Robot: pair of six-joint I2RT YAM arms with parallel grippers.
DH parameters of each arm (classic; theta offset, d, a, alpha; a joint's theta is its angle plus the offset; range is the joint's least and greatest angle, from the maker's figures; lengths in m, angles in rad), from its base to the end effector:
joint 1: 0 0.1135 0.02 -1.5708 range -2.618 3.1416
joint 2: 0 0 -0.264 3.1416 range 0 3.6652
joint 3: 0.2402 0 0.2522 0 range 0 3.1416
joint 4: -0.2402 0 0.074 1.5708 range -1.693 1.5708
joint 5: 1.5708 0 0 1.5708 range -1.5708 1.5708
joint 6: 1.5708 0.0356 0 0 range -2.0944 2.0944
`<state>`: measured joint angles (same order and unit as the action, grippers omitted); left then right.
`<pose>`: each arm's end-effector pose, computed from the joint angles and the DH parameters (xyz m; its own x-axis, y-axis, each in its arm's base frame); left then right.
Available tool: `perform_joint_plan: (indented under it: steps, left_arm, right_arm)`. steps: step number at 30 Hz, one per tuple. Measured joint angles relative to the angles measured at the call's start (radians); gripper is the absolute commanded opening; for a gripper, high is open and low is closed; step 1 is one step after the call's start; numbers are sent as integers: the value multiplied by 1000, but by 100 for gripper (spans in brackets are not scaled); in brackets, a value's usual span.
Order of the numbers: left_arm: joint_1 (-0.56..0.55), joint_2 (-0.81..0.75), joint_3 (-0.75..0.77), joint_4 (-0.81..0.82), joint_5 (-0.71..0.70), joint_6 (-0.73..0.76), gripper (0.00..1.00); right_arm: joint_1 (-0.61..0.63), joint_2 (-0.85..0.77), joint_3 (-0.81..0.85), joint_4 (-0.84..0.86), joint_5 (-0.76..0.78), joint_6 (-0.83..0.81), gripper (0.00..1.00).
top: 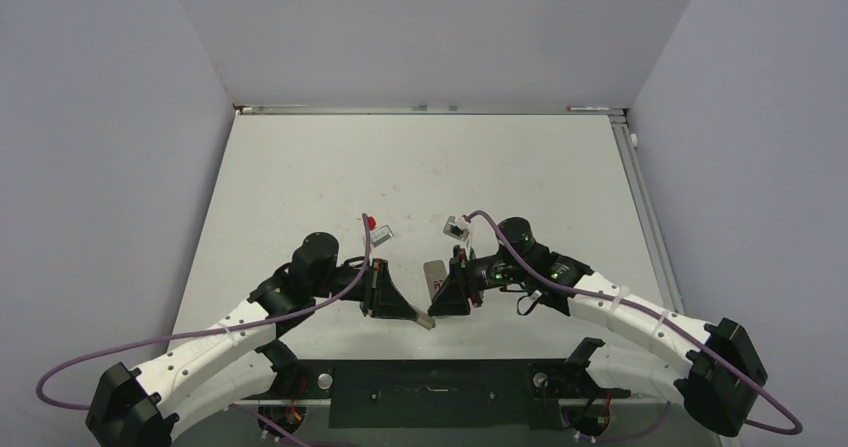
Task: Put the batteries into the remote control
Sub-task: Turn over the battery cover.
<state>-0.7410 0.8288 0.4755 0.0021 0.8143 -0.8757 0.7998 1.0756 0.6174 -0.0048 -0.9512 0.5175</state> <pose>0.1187 -0.1437 0.2458 -0.9053 0.1138 -0.4092 0.4245 0.2075 -0.8813 0.1363 0.1819 0.2490 -0.7276 -0.3366 -0.5977 -0.6491 0.0561 0.7586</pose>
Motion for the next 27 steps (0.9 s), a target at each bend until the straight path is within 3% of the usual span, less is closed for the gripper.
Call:
perform_joint_plan:
  steps: [13, 20, 27]
  left_arm:
    - [0, 34, -13, 27, -8, -14, 0]
    - [21, 50, -13, 33, -18, -23, 0]
    - [107, 56, -13, 32, -6, -29, 0]
  right_arm:
    - [28, -119, 151, -334, 520, -117, 46]
    - [279, -120, 259, -444, 895, -151, 47]
    - [424, -111, 324, -507, 1233, -150, 52]
